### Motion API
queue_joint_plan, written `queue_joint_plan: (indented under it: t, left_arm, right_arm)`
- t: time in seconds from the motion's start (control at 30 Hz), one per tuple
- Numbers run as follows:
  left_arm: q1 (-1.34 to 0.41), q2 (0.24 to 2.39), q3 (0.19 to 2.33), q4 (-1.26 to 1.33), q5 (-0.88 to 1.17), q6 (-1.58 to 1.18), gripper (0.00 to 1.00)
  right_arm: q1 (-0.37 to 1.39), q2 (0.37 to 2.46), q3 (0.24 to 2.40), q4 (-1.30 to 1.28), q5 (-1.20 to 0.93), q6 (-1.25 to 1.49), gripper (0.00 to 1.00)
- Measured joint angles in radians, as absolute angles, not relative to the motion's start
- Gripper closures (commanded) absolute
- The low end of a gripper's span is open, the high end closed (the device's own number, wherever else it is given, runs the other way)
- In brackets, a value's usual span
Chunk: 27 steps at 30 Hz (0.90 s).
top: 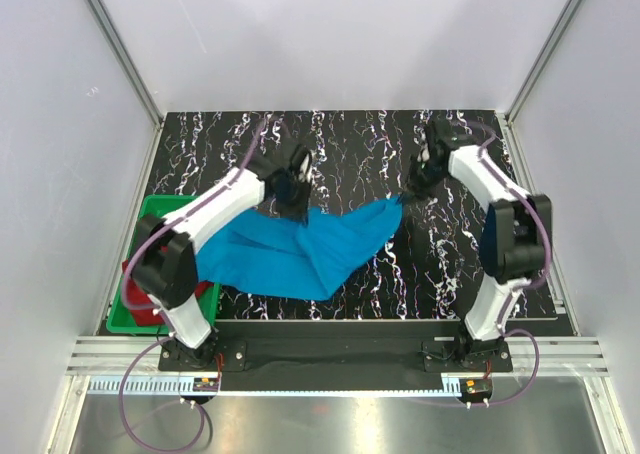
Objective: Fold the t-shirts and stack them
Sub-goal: Move the tshirt to the center of the board
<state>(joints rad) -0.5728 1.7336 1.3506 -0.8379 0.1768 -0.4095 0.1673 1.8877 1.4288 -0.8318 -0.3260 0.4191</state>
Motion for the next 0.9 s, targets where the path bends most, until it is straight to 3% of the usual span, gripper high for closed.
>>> queue_joint_plan:
  t: [0.2, 0.4, 0.63, 0.9]
  left_arm:
    - [-0.564, 1.620, 1.837, -0.911, 0.099, -0.358, 1.00]
    - [-0.558, 1.461, 2.277, -0.925, 0.073, -0.261, 1.00]
    - [-0.559, 1.117, 2.287, -0.928, 0.071, -0.213, 1.00]
    - [-0.559, 1.042, 2.262, -1.013, 0.075, -0.204, 1.00]
  right_arm:
    - [0.170, 1.676, 1.731, -0.926, -0.236, 0.420, 1.00]
    - [0.170, 1.479, 1.966, -0.835, -0.219, 0.439, 1.00]
    - [0.210, 1.464, 2.056, -0.469, -0.460, 0.640, 1.00]
    - [0.306, 1.841, 2.381, -0.202, -0.623, 0.915, 1.00]
